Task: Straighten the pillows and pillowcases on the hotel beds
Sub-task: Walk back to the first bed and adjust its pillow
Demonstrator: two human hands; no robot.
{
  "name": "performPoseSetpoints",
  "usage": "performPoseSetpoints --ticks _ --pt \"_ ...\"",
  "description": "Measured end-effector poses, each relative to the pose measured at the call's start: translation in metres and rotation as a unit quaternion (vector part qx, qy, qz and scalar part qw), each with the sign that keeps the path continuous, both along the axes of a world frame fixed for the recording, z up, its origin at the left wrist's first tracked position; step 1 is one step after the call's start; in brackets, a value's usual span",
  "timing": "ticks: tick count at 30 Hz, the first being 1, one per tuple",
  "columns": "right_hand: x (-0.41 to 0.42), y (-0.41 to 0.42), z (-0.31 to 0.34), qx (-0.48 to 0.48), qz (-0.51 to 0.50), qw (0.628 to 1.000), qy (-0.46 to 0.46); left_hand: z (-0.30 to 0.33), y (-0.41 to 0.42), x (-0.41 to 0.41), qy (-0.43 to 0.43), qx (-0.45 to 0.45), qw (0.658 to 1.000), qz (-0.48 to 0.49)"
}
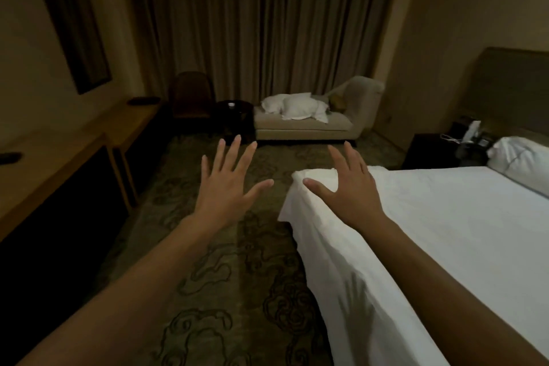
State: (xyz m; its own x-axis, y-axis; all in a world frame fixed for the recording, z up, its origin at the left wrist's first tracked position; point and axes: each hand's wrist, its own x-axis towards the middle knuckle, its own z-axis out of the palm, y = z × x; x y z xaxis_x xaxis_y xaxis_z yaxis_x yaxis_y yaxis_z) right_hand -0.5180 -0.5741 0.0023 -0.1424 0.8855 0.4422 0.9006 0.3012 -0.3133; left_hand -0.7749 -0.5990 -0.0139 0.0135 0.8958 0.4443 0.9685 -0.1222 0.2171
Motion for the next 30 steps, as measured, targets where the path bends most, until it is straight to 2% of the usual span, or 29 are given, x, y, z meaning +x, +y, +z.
performPoseSetpoints --ticks 1,3,4,6,7,9,10,12,13,15,16,18,19,21,22,24,25,27,28,30 --pt "-0.004 0.053 -0.01 0.0 -0.027 0.999 0.018 -0.003 0.064 -0.004 -0.021 -0.016 0.999 -0.027" --pt "-0.005 0.07 -0.01 0.01 -0.026 1.0 0.01 -0.004 0.089 -0.002 0.003 -0.004 0.999 -0.041" --pt "-0.014 0.138 -0.026 0.008 -0.043 0.999 0.027 -0.014 0.162 -0.011 -0.013 -0.016 0.998 -0.056" --pt "-0.017 0.16 -0.027 0.002 -0.04 0.999 0.016 -0.016 0.191 -0.013 0.011 -0.01 0.998 -0.067" --pt "-0.029 0.234 -0.037 -0.008 -0.044 0.998 0.033 -0.02 0.264 -0.025 -0.006 -0.019 0.998 -0.062" --pt "-0.033 0.256 -0.032 -0.006 -0.043 0.999 0.022 -0.017 0.293 -0.029 0.004 -0.002 0.998 -0.068" --pt "-0.042 0.336 -0.025 -0.008 -0.049 0.998 0.042 -0.006 0.372 -0.042 -0.014 -0.001 0.998 -0.069" --pt "-0.047 0.359 -0.011 0.016 -0.048 0.998 0.03 0.005 0.403 -0.048 0.012 0.039 0.996 -0.083" --pt "-0.061 0.428 -0.008 0.011 -0.048 0.998 0.043 0.013 0.471 -0.063 0.004 0.029 0.996 -0.083" --pt "-0.07 0.446 -0.002 0.029 -0.036 0.999 0.021 0.018 0.5 -0.071 0.038 0.066 0.994 -0.083" --pt "-0.081 0.517 -0.006 0.018 -0.047 0.998 0.031 0.016 0.572 -0.079 0.017 0.043 0.995 -0.083" --pt "-0.084 0.542 0.001 0.032 -0.05 0.998 0.017 0.017 0.604 -0.075 0.045 0.066 0.992 -0.094" --pt "-0.09 0.613 -0.009 0.032 -0.07 0.997 0.022 0.006 0.677 -0.077 0.025 0.046 0.993 -0.106" --pt "-0.091 0.637 -0.007 0.036 -0.072 0.997 0.005 0.003 0.707 -0.069 0.043 0.062 0.99 -0.118" --pt "-0.1 0.714 -0.026 0.032 -0.098 0.994 0.017 -0.011 0.791 -0.075 0.018 0.039 0.99 -0.135" --pt "-0.103 0.733 -0.031 0.019 -0.099 0.995 0.014 -0.019 0.821 -0.074 0.032 0.046 0.986 -0.156" --pt "-0.105 0.804 -0.033 0.011 -0.129 0.991 0.033 -0.015 0.903 -0.075 0.007 0.021 0.985 -0.172" --pt "-0.101 0.821 -0.027 0.025 -0.128 0.991 0.031 -0.012 0.931 -0.073 0.016 0.031 0.982 -0.187" --pt "-0.086 0.889 -0.021 0.025 -0.166 0.985 0.036 -0.004 1.009 -0.058 -0.014 0.003 0.978 -0.21" --pt "-0.073 0.907 -0.009 0.023 -0.183 0.982 0.029 0.0 1.03 -0.046 -0.003 0.027 0.973 -0.23"
